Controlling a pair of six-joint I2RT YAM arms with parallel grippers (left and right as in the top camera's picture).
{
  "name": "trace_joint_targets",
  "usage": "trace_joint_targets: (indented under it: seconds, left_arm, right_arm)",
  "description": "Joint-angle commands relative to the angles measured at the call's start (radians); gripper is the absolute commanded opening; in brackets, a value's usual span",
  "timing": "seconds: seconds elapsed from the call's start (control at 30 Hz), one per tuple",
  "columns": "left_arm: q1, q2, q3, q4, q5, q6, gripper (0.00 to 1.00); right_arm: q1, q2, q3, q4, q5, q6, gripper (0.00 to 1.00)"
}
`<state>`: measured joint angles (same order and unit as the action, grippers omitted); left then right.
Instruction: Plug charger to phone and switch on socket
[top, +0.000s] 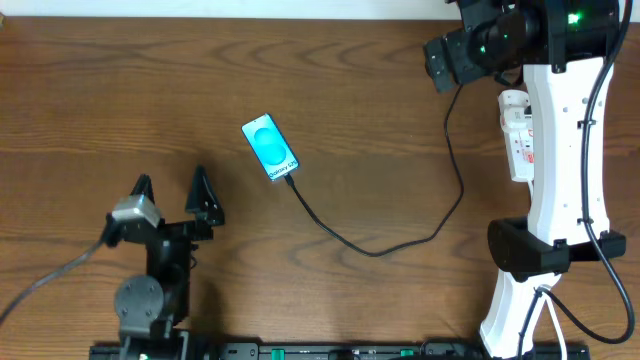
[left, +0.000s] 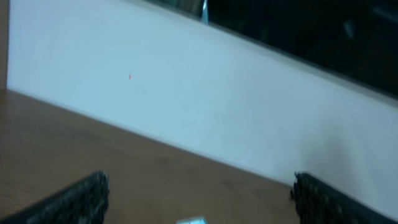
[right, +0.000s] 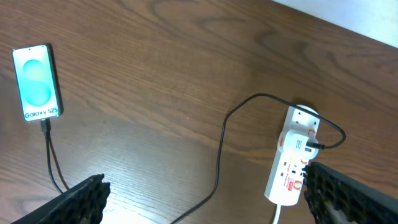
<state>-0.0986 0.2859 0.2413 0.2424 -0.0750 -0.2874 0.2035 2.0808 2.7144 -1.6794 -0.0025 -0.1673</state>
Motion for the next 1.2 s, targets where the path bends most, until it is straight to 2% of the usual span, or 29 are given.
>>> trace_joint_targets:
  seconds: [0.0, 0.13, 0.3, 0.5, 0.93, 1.17]
  left_arm:
    - [0.016, -0.082, -0.121, 0.116, -0.012, 0.006, 0.95]
    - [0.052, -0.172, -0.175, 0.134, -0.012, 0.006, 0.94]
    - [0.113, -0.288, -0.178, 0.015, 0.015, 0.006, 0.94]
    - [0.147, -0.285, -0.179, -0.068, 0.042, 0.005, 0.94]
    - [0.147, -0.285, -0.180, -0.439, 0.042, -0.002, 0.94]
    - [0.147, -0.283, -0.179, -0.451, 0.044, 0.002, 0.94]
  right_arm:
    - [0.007, -0.006, 0.006, -0.001, 0.011, 0.006, 0.99]
    - [0.008, -0.006, 0.006, -0.001, 0.011, 0.006, 0.99]
    - [0.008, -0.006, 0.006, -0.001, 0.011, 0.006, 0.99]
    - [0.008, -0.006, 0.006, -0.001, 0.011, 0.006, 0.99]
    - [0.008, -0.006, 0.006, -0.001, 0.011, 0.006, 0.99]
    - [0.008, -0.006, 0.006, -0.001, 0.011, 0.006, 0.99]
